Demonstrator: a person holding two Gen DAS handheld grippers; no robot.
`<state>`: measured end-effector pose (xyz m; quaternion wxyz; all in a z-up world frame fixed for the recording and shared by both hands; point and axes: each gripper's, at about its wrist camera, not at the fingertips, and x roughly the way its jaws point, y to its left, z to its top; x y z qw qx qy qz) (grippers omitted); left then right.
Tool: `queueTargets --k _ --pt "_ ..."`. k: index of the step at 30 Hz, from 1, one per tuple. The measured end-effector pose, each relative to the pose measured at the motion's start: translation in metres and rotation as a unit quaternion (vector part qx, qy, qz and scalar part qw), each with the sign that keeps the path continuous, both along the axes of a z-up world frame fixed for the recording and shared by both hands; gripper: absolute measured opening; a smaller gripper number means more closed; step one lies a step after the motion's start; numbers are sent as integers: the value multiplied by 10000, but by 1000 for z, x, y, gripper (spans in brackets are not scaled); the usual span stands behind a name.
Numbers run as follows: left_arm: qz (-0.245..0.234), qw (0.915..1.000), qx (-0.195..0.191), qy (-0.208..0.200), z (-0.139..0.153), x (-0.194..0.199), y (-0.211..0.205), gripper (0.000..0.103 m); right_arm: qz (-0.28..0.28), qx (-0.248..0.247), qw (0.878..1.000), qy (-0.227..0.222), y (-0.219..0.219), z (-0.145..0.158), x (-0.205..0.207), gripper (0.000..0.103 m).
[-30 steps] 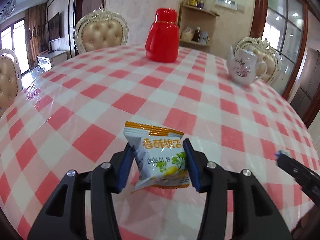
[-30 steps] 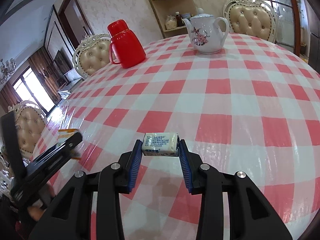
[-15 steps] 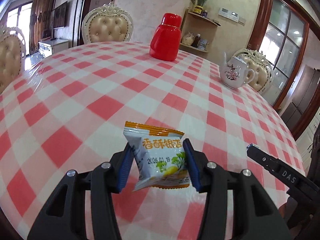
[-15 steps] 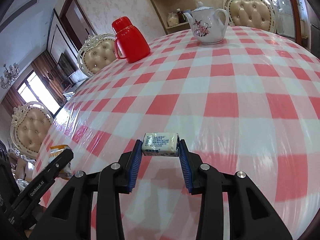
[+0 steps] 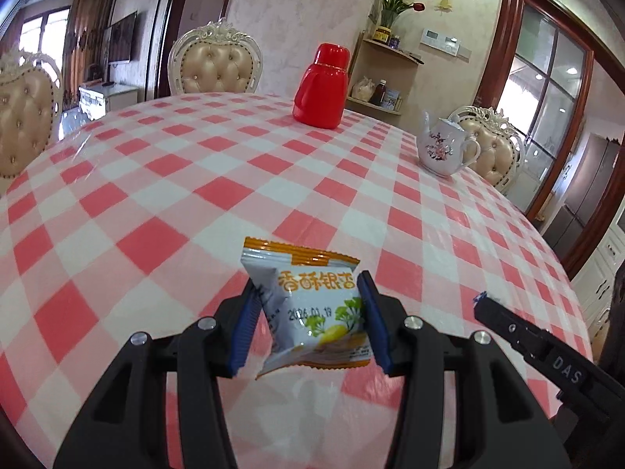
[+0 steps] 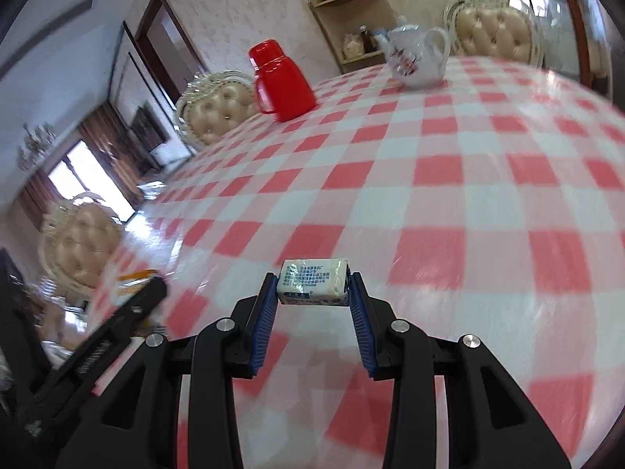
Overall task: Organize snacks
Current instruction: 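Lift both held snacks and carry them toward the purple-rimmed container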
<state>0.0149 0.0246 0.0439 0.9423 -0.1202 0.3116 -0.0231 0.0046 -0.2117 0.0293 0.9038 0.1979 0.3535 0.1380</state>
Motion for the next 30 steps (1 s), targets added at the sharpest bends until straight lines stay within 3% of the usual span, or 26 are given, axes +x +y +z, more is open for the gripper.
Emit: queueTargets --k 7,13,21,30 --pt "27 9999 -101 -77 3 -28 2 49 22 247 9997 20 4 -3 -31 36" --pt "-59 9999 70 -147 5 -66 -6 49 108 490 9987 3 1 -3 -58 36" --pt "-36 9987 476 -162 15 -115 2 49 416 377 9984 -32 18 0 -93 36" --pt "63 9973 724 -121 19 -170 37 49 1105 61 9932 -362 63 26 -134 36"
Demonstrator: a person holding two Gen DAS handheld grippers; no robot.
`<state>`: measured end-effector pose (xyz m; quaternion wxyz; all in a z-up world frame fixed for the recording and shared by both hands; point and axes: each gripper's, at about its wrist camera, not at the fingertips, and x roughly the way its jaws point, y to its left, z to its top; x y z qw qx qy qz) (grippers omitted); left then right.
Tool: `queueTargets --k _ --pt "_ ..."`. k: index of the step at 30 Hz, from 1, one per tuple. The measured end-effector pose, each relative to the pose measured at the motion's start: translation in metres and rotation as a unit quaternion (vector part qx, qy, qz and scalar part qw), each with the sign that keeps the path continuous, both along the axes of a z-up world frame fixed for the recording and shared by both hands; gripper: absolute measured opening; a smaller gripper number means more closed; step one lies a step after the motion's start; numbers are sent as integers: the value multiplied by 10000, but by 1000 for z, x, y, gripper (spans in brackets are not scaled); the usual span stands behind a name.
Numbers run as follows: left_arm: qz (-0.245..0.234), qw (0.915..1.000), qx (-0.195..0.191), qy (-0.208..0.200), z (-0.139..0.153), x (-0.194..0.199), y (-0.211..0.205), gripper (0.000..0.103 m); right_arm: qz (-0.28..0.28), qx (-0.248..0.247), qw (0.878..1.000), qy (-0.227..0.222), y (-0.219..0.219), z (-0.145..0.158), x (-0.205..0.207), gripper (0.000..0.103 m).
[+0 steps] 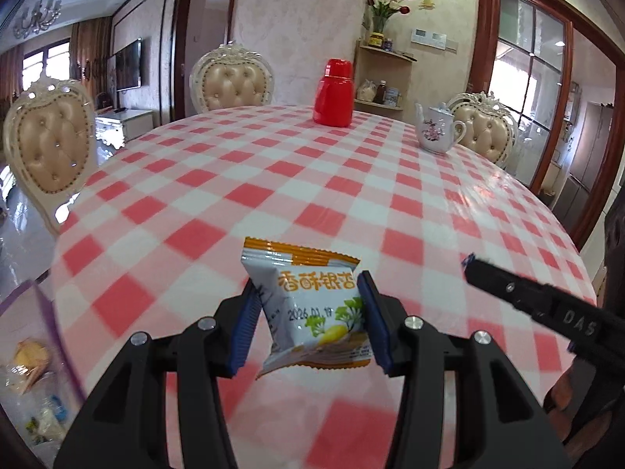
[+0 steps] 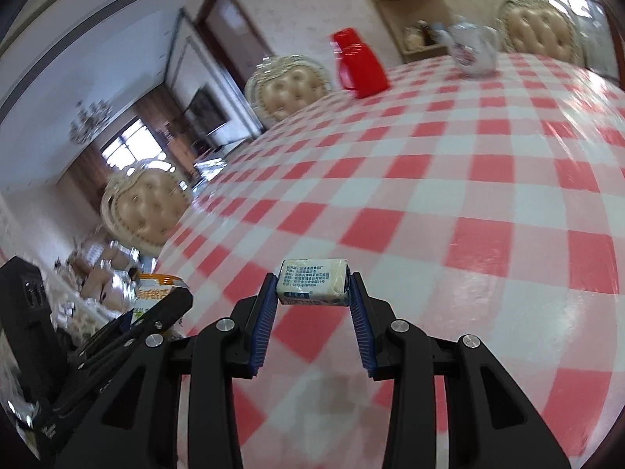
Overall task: Organize snacks
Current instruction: 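Lift both held snacks and carry them toward the purple-rimmed container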
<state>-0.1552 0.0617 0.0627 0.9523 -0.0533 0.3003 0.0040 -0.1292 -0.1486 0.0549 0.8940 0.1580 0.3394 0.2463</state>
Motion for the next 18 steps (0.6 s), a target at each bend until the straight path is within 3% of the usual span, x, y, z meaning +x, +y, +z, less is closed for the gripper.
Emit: queueTargets --k 10,15,18 --pt "257 9996 -70 70 8 -50 64 49 865 -326 9953 -282 69 18 -38 36" --pt "462 9983 299 196 9 -73 96 49 1439 -610 9869 -393 111 18 -62 36" --pt "551 9976 333 246 11 -85 120 49 1703 -753 9815 -441 134 18 -73 36"
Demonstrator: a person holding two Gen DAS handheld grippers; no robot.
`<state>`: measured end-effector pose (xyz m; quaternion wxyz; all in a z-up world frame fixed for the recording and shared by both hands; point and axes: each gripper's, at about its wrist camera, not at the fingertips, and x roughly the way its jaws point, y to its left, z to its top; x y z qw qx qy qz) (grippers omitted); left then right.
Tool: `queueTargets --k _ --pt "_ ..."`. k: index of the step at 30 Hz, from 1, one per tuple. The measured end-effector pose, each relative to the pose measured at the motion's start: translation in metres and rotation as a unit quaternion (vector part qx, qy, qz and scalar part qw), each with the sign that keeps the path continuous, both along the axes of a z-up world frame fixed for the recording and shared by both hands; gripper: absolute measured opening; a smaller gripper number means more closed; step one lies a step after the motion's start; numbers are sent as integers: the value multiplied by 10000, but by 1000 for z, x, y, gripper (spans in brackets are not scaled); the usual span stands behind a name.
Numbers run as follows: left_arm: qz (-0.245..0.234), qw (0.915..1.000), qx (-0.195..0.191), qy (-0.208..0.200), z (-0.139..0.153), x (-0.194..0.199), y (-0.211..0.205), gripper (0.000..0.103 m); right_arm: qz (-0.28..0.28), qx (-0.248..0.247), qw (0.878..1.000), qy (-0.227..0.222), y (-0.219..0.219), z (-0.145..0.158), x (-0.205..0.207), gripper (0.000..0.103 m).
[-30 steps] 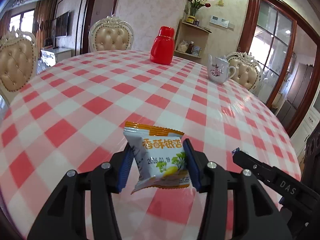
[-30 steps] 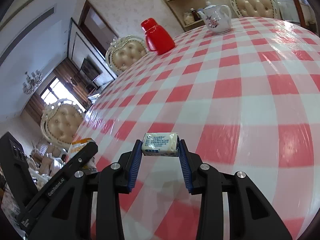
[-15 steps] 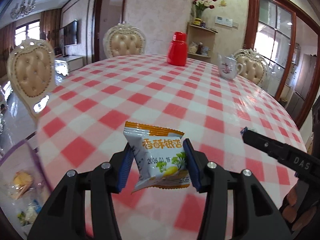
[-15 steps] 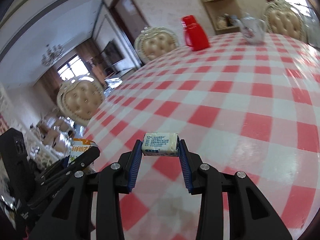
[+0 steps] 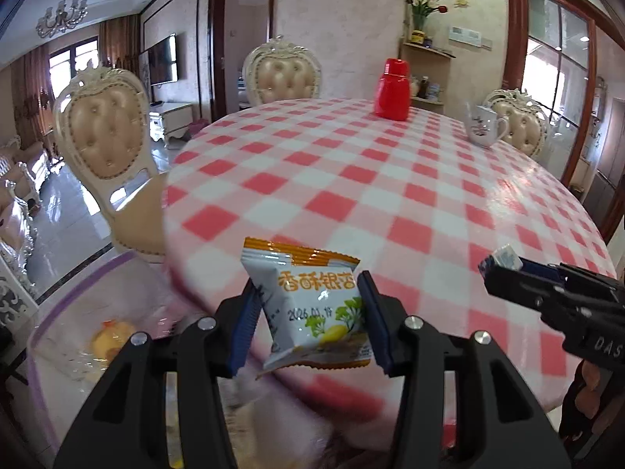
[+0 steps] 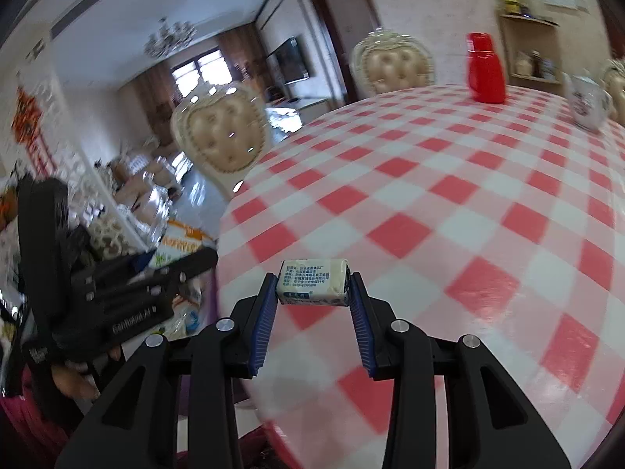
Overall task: Organize snacks
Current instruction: 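Lift both held snacks and carry them toward the purple-rimmed container, then open both tools over the container to drop the two snacks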
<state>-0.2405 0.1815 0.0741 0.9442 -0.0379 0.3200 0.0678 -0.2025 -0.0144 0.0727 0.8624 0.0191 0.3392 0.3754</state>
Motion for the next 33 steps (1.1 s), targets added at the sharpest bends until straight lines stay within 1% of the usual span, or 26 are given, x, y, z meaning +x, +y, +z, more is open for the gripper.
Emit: queueTargets --k 4,6,10,13,15,16,18,19,22,27,28,29,30,31,32,33 --pt "158 9996 245 15 5 -17 31 49 434 -277 9986 -96 37 -1 -19 36" --pt "257 9993 277 4 6 -27 48 49 666 -377 9970 -110 55 -3 -27 36" --pt "527 9985 117 11 6 -47 87 49 1127 -623 9916 -132 98 -10 -43 36" --pt "701 9975 33 5 7 -51 110 49 1446 -825 9859 -151 128 -18 -54 37" --pt "868 9962 -15 -101 9 -56 120 49 1632 -946 9819 -168 146 -23 -62 37" --pt "1037 9944 -20 -194 8 -60 126 49 1711 -1002 9800 -173 153 -26 -65 37" --pt "1230 9921 99 -228 6 -61 133 50 1814 -1082 9773 -162 164 -30 -70 37" --pt "1287 9914 162 -175 4 -61 137 50 1844 -1108 9765 -155 169 -32 -72 37" --pt "1325 9911 -18 -84 -1 -62 151 50 1951 -1191 9734 -129 180 -37 -73 37" --pt "1333 9911 6 20 -6 -58 151 50 2081 -1151 9713 -24 193 -39 -71 37" --pt "1341 9910 -2 5 -5 -59 151 50 2108 -1075 9716 7 195 -39 -71 39" --pt "1350 9908 -40 -29 -4 -60 151 56 2122 -1027 9718 31 196 -39 -70 41" --pt "1367 9905 -127 -114 -3 -60 153 81 2131 -972 9721 85 196 -38 -70 49" --pt "1386 9899 -197 -241 -1 -63 154 92 2098 -944 9731 114 195 -37 -69 61" --pt "1443 9884 -242 -417 2 -67 155 101 2039 -905 9747 121 193 -35 -68 66" --pt "1534 9868 -212 -478 5 -69 156 101 1997 -869 9759 122 193 -34 -66 72"
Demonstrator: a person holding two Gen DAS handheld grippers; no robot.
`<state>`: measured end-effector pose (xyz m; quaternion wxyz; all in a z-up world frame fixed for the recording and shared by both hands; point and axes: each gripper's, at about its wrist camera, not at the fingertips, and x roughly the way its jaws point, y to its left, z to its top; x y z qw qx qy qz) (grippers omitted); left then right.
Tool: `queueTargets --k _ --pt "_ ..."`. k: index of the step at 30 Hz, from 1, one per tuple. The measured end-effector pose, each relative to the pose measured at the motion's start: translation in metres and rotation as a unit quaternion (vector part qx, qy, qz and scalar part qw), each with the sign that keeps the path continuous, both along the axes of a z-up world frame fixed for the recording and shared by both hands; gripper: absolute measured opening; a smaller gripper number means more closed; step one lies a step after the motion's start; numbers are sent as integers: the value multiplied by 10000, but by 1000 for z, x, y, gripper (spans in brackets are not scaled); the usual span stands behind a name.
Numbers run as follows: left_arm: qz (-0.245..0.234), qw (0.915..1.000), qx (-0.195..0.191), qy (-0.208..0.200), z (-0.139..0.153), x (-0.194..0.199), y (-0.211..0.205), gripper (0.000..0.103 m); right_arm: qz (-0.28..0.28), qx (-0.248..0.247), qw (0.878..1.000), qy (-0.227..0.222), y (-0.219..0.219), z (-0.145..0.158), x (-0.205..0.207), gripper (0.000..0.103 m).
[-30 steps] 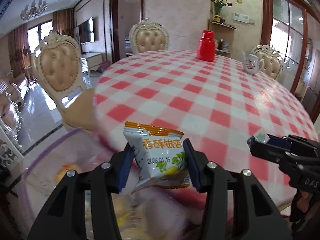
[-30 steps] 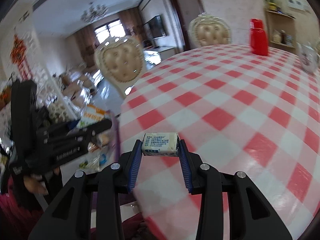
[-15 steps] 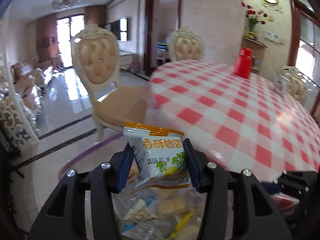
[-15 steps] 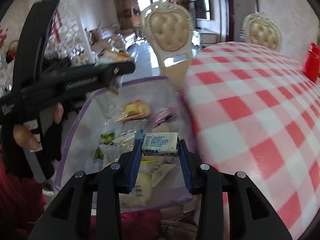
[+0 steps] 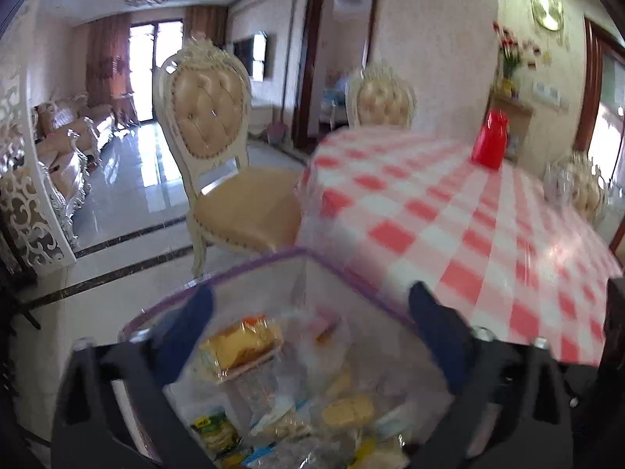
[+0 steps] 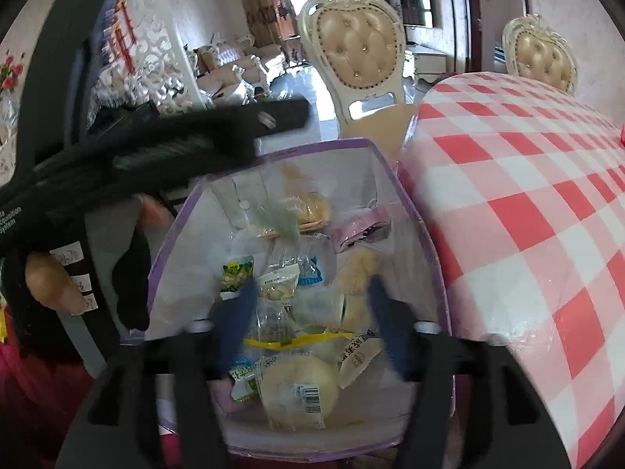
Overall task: Organize snacks
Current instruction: 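Open both tools over the container to drop the two snacks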
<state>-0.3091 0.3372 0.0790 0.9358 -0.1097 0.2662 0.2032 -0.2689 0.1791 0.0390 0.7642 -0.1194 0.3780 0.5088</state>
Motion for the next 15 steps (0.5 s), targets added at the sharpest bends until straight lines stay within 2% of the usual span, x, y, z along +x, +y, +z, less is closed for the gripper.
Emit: queueTargets --k 2,3,6,9,11,13,15 --pt "173 9997 137 133 2 2 1 101 -135 82 9999 7 -4 5 2 80" --pt "290 9991 214 208 3 3 1 101 -244 139 9996 -14 -7 7 1 88" --pt "618 9970 373 277 5 2 2 101 -385 251 9989 -122 -13 15 0 87" --pt "857 9947 354 451 3 0 5 101 -277 -34 9993 -239 -9 21 0 87" --pt "797 9952 192 527 0 2 8 101 -207 -225 9991 -299 -5 25 2 87" --pt "693 9951 -195 682 -6 5 14 101 -167 -383 9985 -360 -2 31 4 87" --pt "620 9939 -412 815 -12 6 18 101 -142 -569 9977 -354 1 32 6 87"
